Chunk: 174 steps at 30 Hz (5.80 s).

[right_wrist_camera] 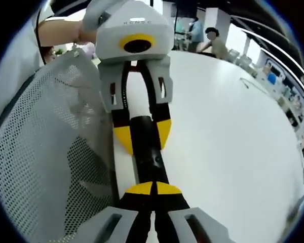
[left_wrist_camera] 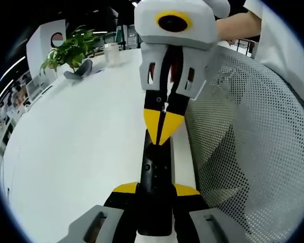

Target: Press the specified remote control buttons in sequence, fully releasing each button before pressing the next.

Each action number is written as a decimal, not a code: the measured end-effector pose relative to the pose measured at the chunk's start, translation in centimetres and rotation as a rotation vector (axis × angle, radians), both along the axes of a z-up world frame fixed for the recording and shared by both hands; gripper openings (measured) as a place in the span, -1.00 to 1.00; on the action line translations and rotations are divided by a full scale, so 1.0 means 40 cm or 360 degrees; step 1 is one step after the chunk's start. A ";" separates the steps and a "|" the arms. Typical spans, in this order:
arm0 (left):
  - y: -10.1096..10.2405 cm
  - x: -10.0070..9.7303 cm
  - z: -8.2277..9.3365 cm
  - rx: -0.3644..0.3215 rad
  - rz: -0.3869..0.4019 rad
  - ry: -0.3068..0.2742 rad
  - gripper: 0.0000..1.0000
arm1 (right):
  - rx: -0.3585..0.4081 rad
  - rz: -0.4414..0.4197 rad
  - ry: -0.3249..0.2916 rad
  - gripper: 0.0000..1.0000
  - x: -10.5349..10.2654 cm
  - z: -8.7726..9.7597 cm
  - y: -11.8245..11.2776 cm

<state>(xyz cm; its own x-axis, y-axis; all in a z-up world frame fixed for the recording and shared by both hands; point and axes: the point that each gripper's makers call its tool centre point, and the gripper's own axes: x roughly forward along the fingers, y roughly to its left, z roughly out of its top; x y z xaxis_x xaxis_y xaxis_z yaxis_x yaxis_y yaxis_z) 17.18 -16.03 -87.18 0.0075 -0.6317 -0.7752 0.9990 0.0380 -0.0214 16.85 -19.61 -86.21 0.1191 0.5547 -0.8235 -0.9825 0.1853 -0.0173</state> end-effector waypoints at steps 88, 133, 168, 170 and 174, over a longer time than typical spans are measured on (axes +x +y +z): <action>0.001 0.001 0.001 -0.0069 0.0031 0.0013 -0.52 | -0.0093 0.0076 -0.0118 -1.00 -0.033 -0.008 0.090; 0.000 -0.001 0.002 -0.0075 0.0039 0.0001 -0.52 | -0.0017 -0.0090 -0.0060 -1.00 0.011 0.001 0.091; -0.001 0.000 0.005 -0.0272 0.0189 -0.0005 -0.51 | -0.0284 -0.0292 0.0331 -1.00 0.042 -0.017 0.086; 0.000 -0.001 0.006 -0.0304 0.0187 -0.0003 -0.50 | -0.0247 -0.0302 0.0318 -1.00 0.042 -0.017 0.084; 0.019 0.002 0.007 -0.0235 0.0126 -0.0040 -0.50 | -0.0206 -0.0300 0.0287 -1.00 0.041 -0.015 0.085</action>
